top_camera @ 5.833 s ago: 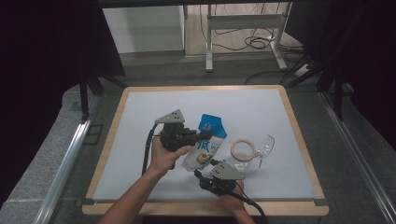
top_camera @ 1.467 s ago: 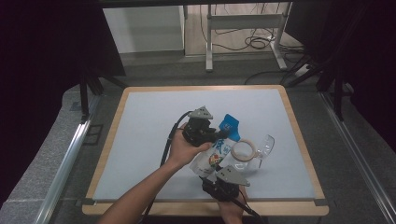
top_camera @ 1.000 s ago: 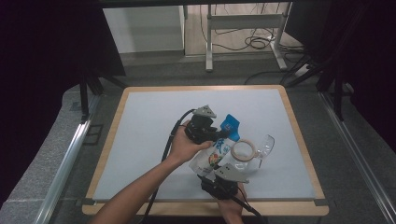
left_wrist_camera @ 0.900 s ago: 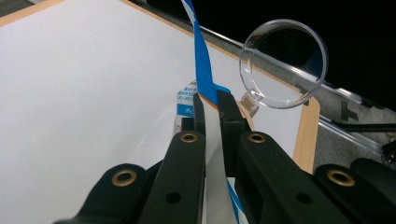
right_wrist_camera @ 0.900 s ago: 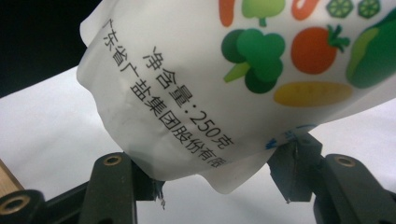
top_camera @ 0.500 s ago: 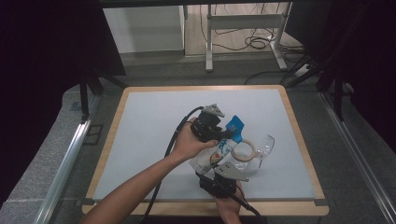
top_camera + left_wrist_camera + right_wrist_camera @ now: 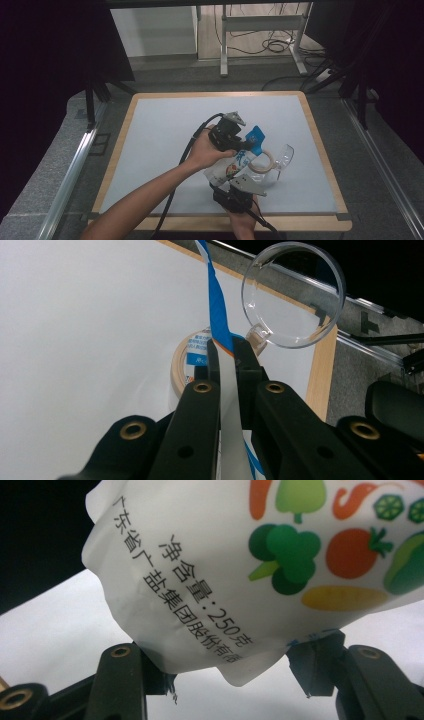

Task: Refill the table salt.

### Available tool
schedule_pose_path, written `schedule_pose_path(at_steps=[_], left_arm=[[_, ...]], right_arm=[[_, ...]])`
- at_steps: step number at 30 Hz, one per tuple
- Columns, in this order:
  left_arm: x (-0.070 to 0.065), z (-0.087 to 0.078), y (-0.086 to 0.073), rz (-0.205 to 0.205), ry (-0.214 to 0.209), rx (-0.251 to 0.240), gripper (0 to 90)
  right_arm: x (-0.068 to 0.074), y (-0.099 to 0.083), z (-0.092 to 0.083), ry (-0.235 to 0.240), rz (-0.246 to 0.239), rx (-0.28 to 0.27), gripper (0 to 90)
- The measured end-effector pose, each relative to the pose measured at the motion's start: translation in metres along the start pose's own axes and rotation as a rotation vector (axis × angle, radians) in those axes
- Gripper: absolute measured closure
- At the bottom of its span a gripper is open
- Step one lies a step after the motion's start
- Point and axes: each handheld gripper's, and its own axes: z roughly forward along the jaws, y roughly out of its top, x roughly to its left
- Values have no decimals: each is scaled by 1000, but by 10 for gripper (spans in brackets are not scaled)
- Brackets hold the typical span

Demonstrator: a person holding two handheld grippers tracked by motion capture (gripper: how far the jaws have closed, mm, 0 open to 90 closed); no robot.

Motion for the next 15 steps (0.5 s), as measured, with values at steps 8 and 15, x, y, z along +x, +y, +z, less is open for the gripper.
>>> schedule_pose_path(at_steps=[8,15], left_arm=[[1,3,0,4,-10,10,900],[3,4,0,8,-5,24,900]], right_arm=[[-2,-2,-1,-8,-52,4,450],[-2,-4,4,-24,-53,7,450]])
